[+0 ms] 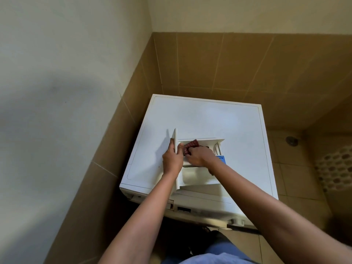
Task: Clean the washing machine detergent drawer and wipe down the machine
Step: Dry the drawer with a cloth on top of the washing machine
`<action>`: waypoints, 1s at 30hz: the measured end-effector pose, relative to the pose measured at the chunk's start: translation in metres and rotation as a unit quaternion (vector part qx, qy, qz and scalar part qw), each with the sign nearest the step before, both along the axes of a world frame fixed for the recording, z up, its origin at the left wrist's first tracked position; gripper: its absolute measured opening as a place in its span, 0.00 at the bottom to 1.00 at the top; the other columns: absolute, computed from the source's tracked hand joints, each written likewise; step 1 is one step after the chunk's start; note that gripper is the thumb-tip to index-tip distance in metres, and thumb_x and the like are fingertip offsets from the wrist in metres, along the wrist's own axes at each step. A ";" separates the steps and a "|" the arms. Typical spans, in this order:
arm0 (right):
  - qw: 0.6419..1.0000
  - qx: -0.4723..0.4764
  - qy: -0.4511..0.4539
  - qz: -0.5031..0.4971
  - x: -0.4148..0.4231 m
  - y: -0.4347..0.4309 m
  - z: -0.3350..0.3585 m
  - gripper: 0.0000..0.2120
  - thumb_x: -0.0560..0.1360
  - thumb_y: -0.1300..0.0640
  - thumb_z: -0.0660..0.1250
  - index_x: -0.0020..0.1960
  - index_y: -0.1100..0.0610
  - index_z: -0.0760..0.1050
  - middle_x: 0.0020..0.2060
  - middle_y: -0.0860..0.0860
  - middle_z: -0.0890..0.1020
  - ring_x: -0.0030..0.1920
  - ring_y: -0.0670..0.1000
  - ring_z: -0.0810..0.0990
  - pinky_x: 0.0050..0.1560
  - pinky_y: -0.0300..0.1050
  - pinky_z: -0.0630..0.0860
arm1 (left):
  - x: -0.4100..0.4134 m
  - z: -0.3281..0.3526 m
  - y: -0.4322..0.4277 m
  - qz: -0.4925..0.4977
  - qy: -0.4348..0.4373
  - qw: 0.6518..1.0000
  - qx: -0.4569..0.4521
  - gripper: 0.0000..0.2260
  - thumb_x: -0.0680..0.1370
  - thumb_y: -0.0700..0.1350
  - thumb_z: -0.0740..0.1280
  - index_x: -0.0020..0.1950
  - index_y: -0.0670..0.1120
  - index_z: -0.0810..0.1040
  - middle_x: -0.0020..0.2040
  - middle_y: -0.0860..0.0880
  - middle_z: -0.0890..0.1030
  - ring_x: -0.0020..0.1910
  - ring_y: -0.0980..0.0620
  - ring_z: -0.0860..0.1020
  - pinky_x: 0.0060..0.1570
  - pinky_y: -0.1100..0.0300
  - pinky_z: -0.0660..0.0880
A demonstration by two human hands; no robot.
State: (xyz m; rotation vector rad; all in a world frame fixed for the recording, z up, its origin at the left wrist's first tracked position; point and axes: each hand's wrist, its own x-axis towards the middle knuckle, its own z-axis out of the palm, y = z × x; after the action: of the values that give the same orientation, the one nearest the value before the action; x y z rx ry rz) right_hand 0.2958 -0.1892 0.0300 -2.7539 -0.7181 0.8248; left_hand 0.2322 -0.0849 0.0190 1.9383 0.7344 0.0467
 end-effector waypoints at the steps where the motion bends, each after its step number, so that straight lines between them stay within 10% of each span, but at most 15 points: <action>1: 0.999 -0.017 0.047 0.008 0.006 0.010 0.005 0.22 0.78 0.47 0.50 0.61 0.59 0.75 0.60 0.58 0.78 0.60 0.59 0.75 0.58 0.51 0.71 | 0.000 0.000 0.000 0.002 0.000 1.000 0.001 0.26 0.81 0.58 0.57 0.77 0.51 0.61 0.68 0.45 0.75 0.65 0.44 0.74 0.63 0.55 0.72; 11: 0.978 0.154 0.136 0.021 0.023 -0.029 0.004 0.07 0.76 0.56 0.65 0.52 0.55 0.79 0.53 0.46 0.77 0.51 0.50 0.75 0.48 0.39 0.68 | 0.002 0.005 -0.001 0.010 0.013 0.999 0.036 0.24 0.82 0.55 0.58 0.76 0.48 0.61 0.67 0.41 0.74 0.65 0.41 0.72 0.61 0.50 0.71; 15: 0.998 -0.038 -0.024 0.047 0.033 -0.054 0.013 0.15 0.77 0.44 0.61 0.49 0.55 0.77 0.42 0.50 0.78 0.45 0.53 0.76 0.42 0.43 0.71 | 0.000 0.004 0.000 0.009 0.012 1.000 0.026 0.27 0.81 0.57 0.58 0.78 0.50 0.57 0.71 0.41 0.69 0.69 0.42 0.69 0.63 0.50 0.69; 30: 0.997 0.000 0.069 0.047 0.003 0.020 0.008 0.21 0.81 0.51 0.51 0.64 0.60 0.75 0.64 0.57 0.76 0.64 0.58 0.74 0.58 0.49 0.70 | 0.001 -0.001 0.000 0.006 -0.011 1.000 -0.006 0.24 0.82 0.56 0.57 0.78 0.54 0.60 0.68 0.44 0.75 0.65 0.44 0.75 0.65 0.51 0.73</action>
State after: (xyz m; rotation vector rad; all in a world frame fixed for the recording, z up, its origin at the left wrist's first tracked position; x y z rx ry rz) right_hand 0.2989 -0.1692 0.0380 -2.6493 -0.8237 1.0219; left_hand 0.2334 -0.0851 0.0179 1.9187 0.7304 0.0697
